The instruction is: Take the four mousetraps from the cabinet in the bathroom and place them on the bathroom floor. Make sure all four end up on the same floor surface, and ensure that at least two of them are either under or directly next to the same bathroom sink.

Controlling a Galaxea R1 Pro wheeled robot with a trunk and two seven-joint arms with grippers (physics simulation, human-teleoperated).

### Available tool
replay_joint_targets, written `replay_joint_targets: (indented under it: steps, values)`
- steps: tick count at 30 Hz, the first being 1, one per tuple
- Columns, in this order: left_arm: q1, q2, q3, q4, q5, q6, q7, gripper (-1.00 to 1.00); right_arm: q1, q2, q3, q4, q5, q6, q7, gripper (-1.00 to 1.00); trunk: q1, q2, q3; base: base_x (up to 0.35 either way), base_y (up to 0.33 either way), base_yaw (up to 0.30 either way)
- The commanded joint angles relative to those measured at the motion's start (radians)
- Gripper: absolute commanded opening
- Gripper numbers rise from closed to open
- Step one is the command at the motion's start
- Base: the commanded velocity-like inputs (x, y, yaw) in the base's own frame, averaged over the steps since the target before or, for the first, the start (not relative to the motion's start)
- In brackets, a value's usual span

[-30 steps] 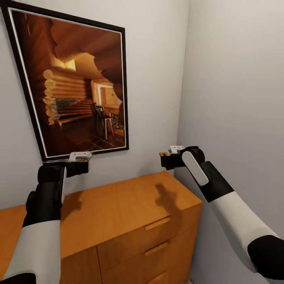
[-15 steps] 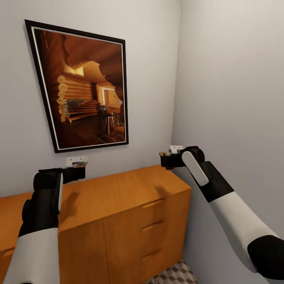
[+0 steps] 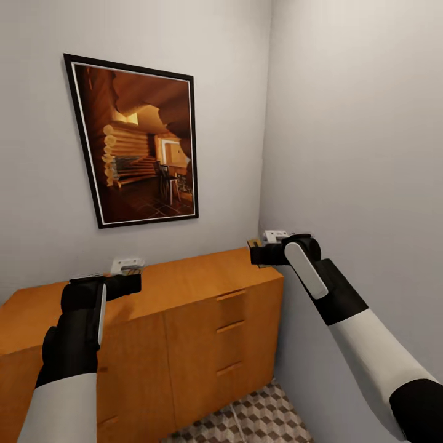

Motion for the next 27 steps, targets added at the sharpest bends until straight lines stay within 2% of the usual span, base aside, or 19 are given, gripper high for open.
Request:
replay_joint_targets:
  steps: [1,7,11,16,20,27]
  values:
    - [0.003,-0.003,0.002,-0.001,-0.009,0.002,-0.010,-1.00,0.004,-0.001,0.002,-0.001,-0.011,0.001,-0.009,-1.00,-0.001,-0.001,-0.001,-0.344,-0.014,0.000]
    - [0.053,-0.032,0.001,-0.001,-0.005,-0.002,-0.010,-1.00,0.081,-0.008,0.004,-0.004,-0.010,0.001,-0.004,-1.00,-0.001,-0.001,-0.001,-0.344,-0.005,0.000]
    - [0.071,-0.041,0.002,-0.004,-0.007,-0.005,-0.009,-1.00,0.138,-0.011,0.006,-0.040,-0.009,0.001,-0.004,-1.00,-0.001,-0.001,-0.001,-0.344,-0.001,0.000]
    - [0.076,-0.044,0.002,-0.018,-0.008,-0.009,-0.008,-1.00,0.157,-0.014,0.006,-0.114,-0.010,0.001,-0.004,-1.00,-0.001,-0.001,-0.001,-0.344,0.000,0.000]
    - [0.079,-0.045,0.002,-0.023,-0.008,-0.010,-0.008,-1.00,0.160,-0.015,0.005,-0.126,-0.010,0.001,-0.005,-1.00,-0.001,-0.001,-0.001,-0.344,0.000,0.000]
    - [0.119,-0.046,0.001,-0.026,-0.008,-0.012,-0.008,-1.00,0.162,-0.016,0.006,-0.121,-0.011,0.001,-0.004,-1.00,-0.001,-0.001,-0.001,-0.344,0.000,0.000]
